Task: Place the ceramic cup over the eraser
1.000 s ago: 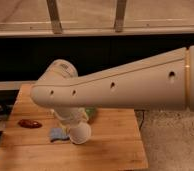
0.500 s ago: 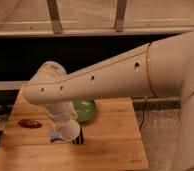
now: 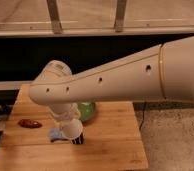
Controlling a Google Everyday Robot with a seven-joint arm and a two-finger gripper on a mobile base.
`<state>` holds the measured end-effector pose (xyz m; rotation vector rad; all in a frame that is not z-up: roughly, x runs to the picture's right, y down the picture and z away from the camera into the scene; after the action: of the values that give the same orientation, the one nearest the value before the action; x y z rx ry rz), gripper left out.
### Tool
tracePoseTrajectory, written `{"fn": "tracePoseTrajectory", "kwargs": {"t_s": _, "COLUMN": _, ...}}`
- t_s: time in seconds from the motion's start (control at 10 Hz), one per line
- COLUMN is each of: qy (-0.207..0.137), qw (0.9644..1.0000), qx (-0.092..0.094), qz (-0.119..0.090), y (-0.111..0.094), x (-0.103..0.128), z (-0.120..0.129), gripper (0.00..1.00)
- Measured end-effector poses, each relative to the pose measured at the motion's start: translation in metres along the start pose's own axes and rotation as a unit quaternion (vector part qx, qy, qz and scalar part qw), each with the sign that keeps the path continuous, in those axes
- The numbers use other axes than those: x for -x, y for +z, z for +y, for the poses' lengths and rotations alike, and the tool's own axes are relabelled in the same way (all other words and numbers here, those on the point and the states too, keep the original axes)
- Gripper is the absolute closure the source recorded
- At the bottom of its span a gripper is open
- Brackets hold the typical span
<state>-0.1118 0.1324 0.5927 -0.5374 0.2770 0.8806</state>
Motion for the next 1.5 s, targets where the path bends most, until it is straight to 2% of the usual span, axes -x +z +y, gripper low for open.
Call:
{"fn": "tracePoseTrajectory", "kwargs": {"t_s": 0.4, "qy": 0.0, "qw": 1.0, "qx": 0.003, "qz": -0.007, "y": 0.0, "x": -0.002, "z": -0.001, "gripper": 0.99}}
{"fn": "tracePoseTrajectory", "kwargs": {"t_s": 0.5, "qy": 0.001, "qw": 1.0, "qx": 0.004, "qz": -0.006, "y": 0.001, "x": -0.003, "z": -0.001, "gripper": 0.97}}
{"fn": "tracePoseTrajectory", "kwargs": {"t_s": 1.0, "qy": 0.001, "qw": 1.0, "qx": 0.003, "qz": -0.006, "y": 0.001, "x": -0.003, "z": -0.001, "gripper": 0.96}}
{"fn": "tracePoseTrajectory", "kwargs": {"t_s": 1.4, "qy": 0.056, "qw": 0.9983, "qx": 0.012, "qz": -0.013, "y": -0.004, "x": 0.0, "z": -0.024, "gripper": 0.96}}
{"fn": "tracePoseTrajectory", "kwargs": {"t_s": 1.5, "qy": 0.059, "qw": 0.9981, "qx": 0.015, "qz": -0.012, "y": -0.003, "x": -0.001, "z": -0.024, "gripper": 0.96}}
